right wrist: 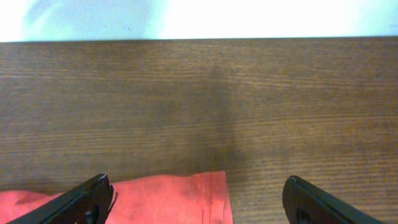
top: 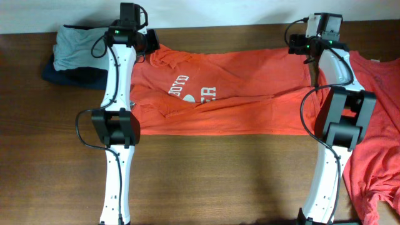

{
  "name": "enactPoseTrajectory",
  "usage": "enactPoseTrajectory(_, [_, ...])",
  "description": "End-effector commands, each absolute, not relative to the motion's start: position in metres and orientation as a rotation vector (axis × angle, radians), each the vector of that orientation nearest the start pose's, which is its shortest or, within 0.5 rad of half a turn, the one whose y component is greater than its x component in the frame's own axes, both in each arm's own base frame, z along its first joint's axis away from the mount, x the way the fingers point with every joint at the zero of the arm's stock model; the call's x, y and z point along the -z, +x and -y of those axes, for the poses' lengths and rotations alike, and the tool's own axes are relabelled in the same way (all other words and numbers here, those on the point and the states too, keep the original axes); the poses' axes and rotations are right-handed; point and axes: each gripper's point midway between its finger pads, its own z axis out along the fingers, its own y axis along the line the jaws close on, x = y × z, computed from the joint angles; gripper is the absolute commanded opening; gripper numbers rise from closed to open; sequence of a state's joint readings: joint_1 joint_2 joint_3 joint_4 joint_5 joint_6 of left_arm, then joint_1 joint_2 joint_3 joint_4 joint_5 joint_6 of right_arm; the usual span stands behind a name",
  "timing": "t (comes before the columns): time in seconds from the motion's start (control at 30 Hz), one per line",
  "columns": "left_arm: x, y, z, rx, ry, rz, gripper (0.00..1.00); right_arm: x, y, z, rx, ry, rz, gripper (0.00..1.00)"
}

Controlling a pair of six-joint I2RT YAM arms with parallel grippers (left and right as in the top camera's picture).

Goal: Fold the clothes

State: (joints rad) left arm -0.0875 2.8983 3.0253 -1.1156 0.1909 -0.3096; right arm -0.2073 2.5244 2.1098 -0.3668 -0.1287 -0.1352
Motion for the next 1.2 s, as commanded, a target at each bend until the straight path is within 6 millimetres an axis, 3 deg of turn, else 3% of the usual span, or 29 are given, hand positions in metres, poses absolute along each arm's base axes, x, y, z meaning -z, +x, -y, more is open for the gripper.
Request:
enactPoseTrajectory(0.0, [-0.1, 0.64, 0.092, 0.388, -0.18, -2.521, 0.01, -0.037, 0.652, 0.119, 0.064, 0.029, -2.349, 0.9])
enactPoseTrajectory(0.23, [-0.099, 0.64, 0.089, 0.367, -0.188, -2.523, 0.01, -0.006, 0.648, 0.118, 0.045, 0.055, -2.394, 0.89])
enactPoseTrajectory(0.73, [-0.097, 0.639, 0.084, 0.326, -0.201, -2.533, 0.01, 0.018, 0.644, 0.118, 0.028, 0.087, -2.426, 0.66])
enactPoseTrajectory(1.03, [-0.097, 0.639, 0.085, 0.326, -0.2, -2.531, 0.01, 0.012, 0.649, 0.116, 0.023, 0.077, -2.399, 0.37])
enactPoseTrajectory(1.17, [-0.1, 0.643, 0.085, 0.329, -0.197, -2.509, 0.01, -0.004, 0.652, 0.116, 0.024, 0.074, -2.374, 0.19])
